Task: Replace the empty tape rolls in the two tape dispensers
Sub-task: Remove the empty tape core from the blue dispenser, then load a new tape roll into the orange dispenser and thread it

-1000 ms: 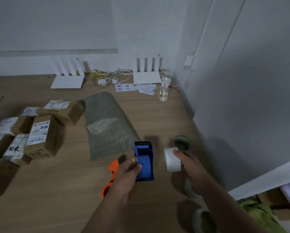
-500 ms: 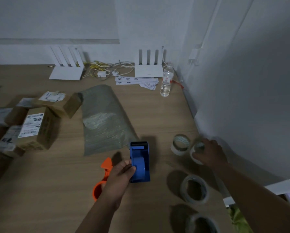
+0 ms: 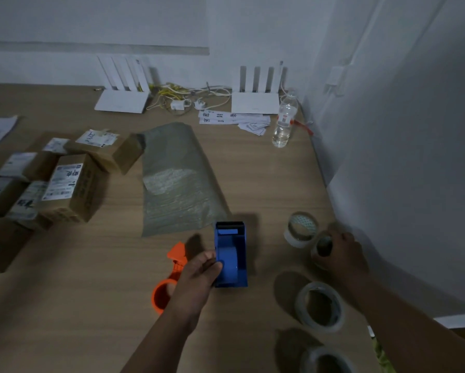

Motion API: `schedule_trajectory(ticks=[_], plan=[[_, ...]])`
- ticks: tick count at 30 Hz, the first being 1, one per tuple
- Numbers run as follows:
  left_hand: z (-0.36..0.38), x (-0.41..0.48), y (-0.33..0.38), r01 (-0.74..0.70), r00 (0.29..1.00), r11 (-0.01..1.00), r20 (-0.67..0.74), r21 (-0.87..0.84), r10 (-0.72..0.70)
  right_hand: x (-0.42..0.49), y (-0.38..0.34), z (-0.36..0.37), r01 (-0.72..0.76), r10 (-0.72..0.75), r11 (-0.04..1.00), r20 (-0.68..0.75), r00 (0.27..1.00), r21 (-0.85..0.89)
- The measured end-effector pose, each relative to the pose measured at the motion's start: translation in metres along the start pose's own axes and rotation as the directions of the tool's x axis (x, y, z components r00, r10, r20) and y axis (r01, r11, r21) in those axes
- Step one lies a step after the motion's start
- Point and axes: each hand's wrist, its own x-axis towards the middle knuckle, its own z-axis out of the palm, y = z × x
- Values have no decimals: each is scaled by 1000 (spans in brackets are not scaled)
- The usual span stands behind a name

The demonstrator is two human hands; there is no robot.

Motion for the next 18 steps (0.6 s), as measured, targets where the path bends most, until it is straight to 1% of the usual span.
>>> schedule_trajectory(ticks=[2, 4, 6, 8, 9, 10, 12, 13, 15, 18], plan=[[1, -2, 2, 8, 1000, 1000, -4, -13, -8, -4, -5, -5, 1, -2, 1000, -42, 999, -15], [2, -2, 2, 22, 1000, 999, -13, -35, -23, -12, -17, -15, 15, -17, 1000, -157, 987, -12], [3, -2, 3, 32, 999, 998, -21, -59, -33, -25, -32, -21, 63, -44, 996, -260, 965, 62], [3, -3, 1, 39, 999, 994, -19, -101, -41, -42, -53, -25, 174, -119, 970, -292, 949, 172], [3, -3, 0, 40, 999, 992, -19, -123, -42, -52, -65, -26, 217, -153, 944, -251, 956, 249], [5, -5, 1, 42, 999, 987, -21, -155, -46, -62, -76, -22, 232, -187, 921, -166, 968, 314], [5, -6, -2, 70, 997, 968, -27, -242, -79, -79, -96, -9, 209, -237, 913, 38, 971, 351], [5, -6, -5, 80, 996, 959, -18, -271, -88, -85, -104, -1, 167, -224, 915, 118, 967, 367], [7, -7, -10, 77, 997, 953, -8, -292, -83, -97, -116, 12, 91, -184, 907, 193, 964, 411], [8, -5, -18, 114, 991, 933, -24, -342, -130, -107, -122, 27, 71, -159, 923, 208, 965, 379]])
